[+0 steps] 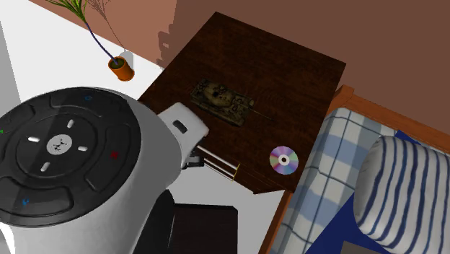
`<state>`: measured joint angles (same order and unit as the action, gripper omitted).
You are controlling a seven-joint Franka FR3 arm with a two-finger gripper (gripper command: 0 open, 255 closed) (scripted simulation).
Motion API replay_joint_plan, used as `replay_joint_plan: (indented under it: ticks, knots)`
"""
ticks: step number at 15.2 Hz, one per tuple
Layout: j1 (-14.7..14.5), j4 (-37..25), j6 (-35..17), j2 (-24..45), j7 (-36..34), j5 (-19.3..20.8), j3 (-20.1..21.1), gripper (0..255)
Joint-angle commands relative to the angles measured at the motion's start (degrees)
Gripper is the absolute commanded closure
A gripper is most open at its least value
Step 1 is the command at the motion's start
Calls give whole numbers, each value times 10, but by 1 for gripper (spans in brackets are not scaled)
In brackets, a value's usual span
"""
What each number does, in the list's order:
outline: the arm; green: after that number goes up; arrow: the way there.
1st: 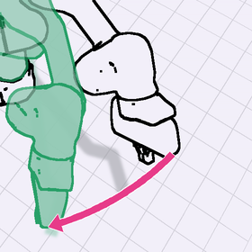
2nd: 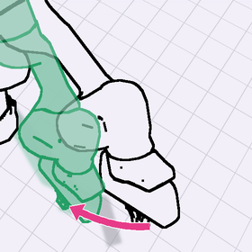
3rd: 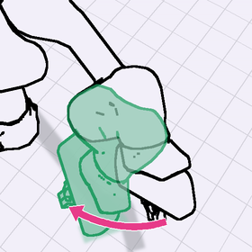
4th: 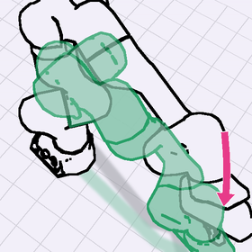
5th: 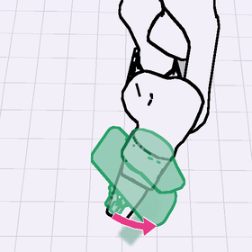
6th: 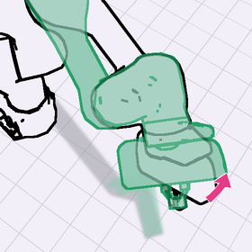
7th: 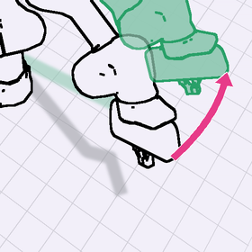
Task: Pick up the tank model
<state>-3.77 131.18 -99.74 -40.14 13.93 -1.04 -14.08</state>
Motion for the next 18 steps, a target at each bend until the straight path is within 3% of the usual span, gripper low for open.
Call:
replay_joint_plan:
  ticks: [1,6,10,14,18]
  knots:
    - [-11,-6,-21,27,63,4,-34,0]
    - [-49,-52,-61,120,217,-9,-119,0]
    - [-84,-111,-79,214,349,-48,-187,0]
    - [-110,-191,-75,330,491,-121,-245,0]
    - [-100,-292,-42,463,631,-217,-274,0]
